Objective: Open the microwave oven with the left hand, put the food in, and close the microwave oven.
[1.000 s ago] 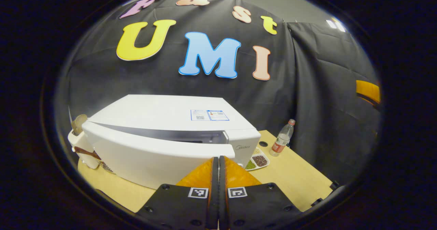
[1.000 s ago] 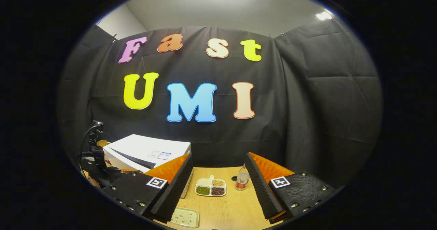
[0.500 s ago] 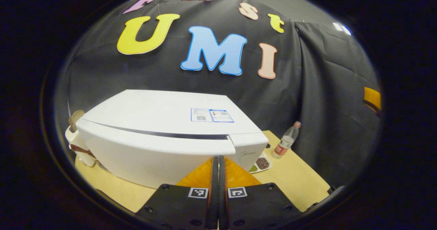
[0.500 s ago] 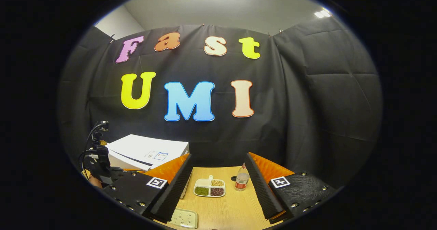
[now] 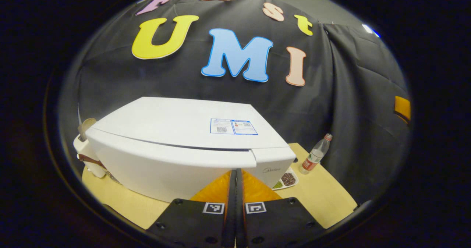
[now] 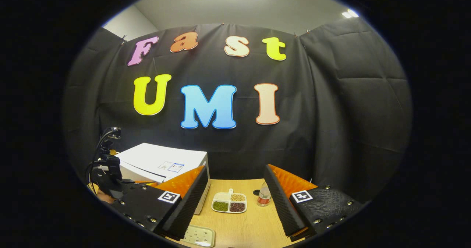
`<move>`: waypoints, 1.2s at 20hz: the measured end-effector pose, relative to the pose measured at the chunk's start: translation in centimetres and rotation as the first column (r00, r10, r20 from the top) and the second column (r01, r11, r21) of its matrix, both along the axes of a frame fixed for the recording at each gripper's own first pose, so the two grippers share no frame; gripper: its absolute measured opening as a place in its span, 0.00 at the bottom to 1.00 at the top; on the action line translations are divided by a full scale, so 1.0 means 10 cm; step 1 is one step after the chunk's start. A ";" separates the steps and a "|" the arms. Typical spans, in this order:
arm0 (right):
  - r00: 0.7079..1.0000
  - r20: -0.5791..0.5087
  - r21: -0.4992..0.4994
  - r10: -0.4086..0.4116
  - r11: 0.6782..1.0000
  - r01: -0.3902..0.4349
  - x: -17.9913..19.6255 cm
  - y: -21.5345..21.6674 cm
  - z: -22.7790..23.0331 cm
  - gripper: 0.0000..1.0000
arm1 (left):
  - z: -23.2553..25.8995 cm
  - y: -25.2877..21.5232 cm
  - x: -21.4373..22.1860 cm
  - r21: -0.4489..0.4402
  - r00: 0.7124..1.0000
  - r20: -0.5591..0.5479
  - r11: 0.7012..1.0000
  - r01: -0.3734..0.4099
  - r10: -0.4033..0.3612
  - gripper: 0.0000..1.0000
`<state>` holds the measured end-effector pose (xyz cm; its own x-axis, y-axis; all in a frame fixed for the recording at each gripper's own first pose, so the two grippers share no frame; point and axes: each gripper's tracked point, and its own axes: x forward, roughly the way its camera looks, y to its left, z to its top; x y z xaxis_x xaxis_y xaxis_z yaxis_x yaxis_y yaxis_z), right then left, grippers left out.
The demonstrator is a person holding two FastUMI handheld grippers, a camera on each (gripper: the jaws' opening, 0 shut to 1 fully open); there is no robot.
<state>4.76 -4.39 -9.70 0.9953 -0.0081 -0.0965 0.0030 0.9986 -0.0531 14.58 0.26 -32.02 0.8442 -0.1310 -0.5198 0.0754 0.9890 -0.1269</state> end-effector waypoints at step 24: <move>0.997 0.066 0.000 0.028 1.000 -0.028 -0.14 0.23 0.51 0.94 | 2.47 0.49 -0.83 0.031 0.903 0.417 0.991 -0.131 0.106 0.96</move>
